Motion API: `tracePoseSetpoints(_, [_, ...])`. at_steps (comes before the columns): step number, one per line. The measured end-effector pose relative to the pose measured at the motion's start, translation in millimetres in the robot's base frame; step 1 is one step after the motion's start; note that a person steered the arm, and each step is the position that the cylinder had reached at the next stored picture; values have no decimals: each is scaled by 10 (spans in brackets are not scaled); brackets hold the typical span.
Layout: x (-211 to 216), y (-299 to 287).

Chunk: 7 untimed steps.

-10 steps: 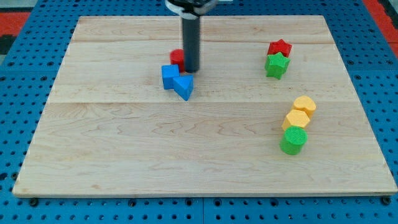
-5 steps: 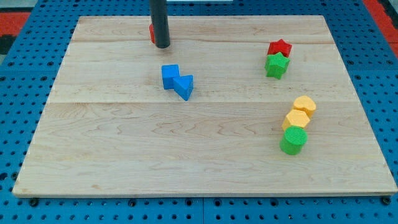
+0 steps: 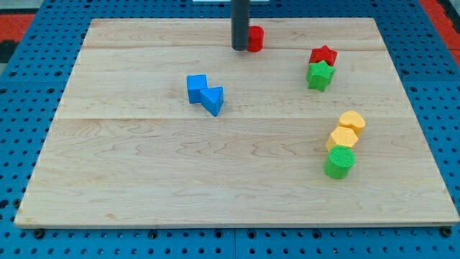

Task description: Push red circle to top center

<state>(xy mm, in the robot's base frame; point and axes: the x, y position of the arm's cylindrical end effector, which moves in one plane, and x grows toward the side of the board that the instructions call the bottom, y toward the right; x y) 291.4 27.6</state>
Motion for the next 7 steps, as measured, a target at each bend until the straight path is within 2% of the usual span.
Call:
tracePoseSetpoints(1, [229, 271])
tracePoseSetpoints(2, [89, 690])
tracePoseSetpoints(6, [-492, -21])
tracePoseSetpoints(7, [-438, 892])
